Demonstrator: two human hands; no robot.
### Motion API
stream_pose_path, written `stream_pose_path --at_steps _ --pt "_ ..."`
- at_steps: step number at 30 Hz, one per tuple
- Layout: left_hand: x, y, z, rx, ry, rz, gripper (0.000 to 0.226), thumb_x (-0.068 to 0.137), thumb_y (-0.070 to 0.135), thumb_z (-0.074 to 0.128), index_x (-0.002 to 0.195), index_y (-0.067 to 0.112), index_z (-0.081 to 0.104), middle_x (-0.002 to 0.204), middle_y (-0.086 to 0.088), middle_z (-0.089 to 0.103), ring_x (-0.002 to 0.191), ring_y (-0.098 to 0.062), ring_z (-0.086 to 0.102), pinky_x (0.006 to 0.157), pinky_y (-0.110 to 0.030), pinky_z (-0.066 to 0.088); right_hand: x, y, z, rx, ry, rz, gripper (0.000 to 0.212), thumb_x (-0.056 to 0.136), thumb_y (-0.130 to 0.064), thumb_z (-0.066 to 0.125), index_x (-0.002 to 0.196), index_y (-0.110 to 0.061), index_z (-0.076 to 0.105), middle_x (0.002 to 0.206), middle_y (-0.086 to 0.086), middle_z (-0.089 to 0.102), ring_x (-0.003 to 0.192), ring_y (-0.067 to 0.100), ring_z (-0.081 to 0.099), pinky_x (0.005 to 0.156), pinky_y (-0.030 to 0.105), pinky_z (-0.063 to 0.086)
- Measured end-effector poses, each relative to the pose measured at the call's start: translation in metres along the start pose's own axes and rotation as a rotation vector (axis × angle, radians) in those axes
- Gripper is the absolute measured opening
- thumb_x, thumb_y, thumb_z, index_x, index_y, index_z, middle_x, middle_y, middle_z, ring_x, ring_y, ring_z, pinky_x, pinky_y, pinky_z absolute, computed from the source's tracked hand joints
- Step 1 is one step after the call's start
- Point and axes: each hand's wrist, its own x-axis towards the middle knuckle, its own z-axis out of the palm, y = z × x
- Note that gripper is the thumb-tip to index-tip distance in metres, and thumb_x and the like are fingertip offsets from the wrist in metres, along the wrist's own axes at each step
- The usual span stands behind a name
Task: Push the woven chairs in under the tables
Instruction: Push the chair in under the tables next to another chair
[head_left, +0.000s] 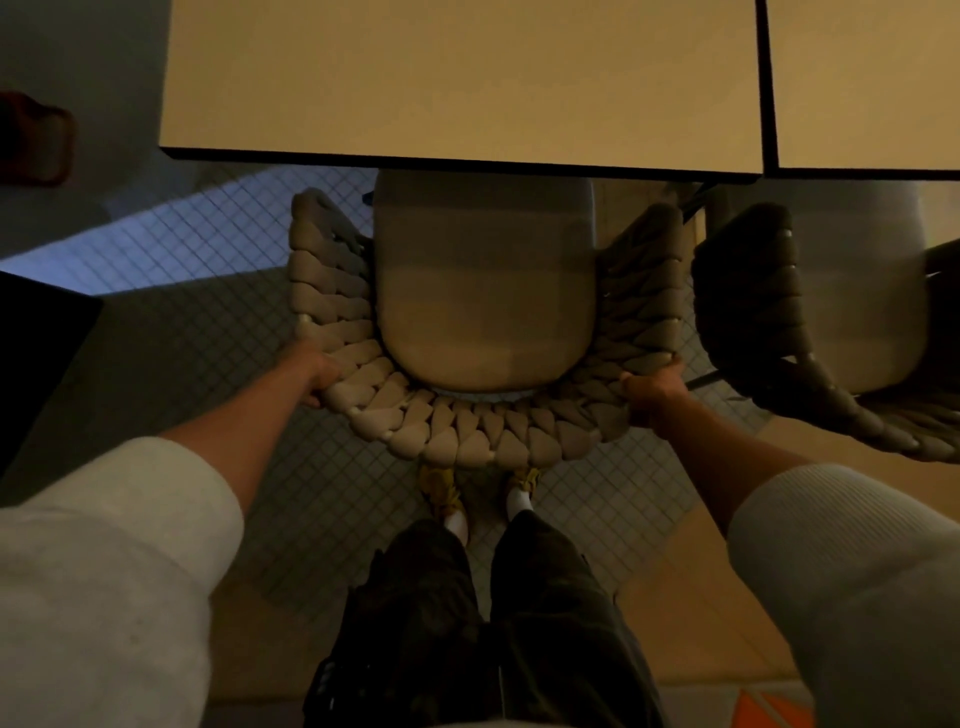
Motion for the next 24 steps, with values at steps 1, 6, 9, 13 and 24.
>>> stream_pose_path --at_steps 1,6,9,13,24 --pt "0.002 -0.002 0.0 -0.007 -0.01 -0.005 0.029 0.093 0.008 0.069 0.12 0.002 0.06 0.127 -0.018 0.063 0.1 -0.036 0.068 0.069 -0.049 0.061 0.002 -0.001 0.001 -0.002 0.005 0.014 0.099 0.094 -0.024 0.076 0.165 -0.03 0.007 0.158 0.024 0.037 0.139 0.05 0.045 0.101 0.071 0.05" --pt "0.01 -0.004 0.0 0.006 -0.052 -0.005 0.038 0.097 0.013 0.068 0.132 0.005 0.057 0.135 -0.02 0.059 0.112 -0.039 0.067 0.073 -0.048 0.06 -0.008 -0.012 0.003 -0.018 0.028 0.066 0.092 0.095 -0.017 0.074 0.163 -0.026 0.012 0.157 0.023 0.038 0.139 0.048 0.046 0.1 0.069 0.052" --pt "0.017 -0.007 -0.002 0.0 -0.08 -0.006 0.038 0.097 0.014 0.068 0.133 0.005 0.057 0.135 -0.017 0.06 0.115 -0.037 0.066 0.078 -0.047 0.059 -0.006 -0.012 0.003 -0.02 0.035 0.08 0.094 0.093 -0.018 0.076 0.162 -0.028 0.013 0.157 0.023 0.039 0.137 0.048 0.048 0.097 0.071 0.052" --pt "0.018 -0.006 -0.004 0.005 -0.077 -0.014 0.046 0.095 0.015 0.072 0.136 0.004 0.054 0.139 -0.018 0.056 0.111 -0.038 0.066 0.073 -0.046 0.061 -0.01 -0.012 0.004 -0.004 0.005 0.09 0.088 0.097 -0.017 0.073 0.162 -0.029 0.015 0.155 0.021 0.04 0.135 0.047 0.05 0.092 0.065 0.055" --pt "0.024 -0.008 -0.001 0.032 -0.056 0.035 0.045 0.095 0.012 0.072 0.137 0.006 0.054 0.137 -0.017 0.058 0.108 -0.034 0.067 0.058 -0.04 0.056 -0.015 -0.017 0.001 -0.029 -0.032 0.062 0.077 0.101 -0.015 0.066 0.163 -0.02 0.019 0.151 0.017 0.046 0.131 0.043 0.056 0.08 0.053 0.058"
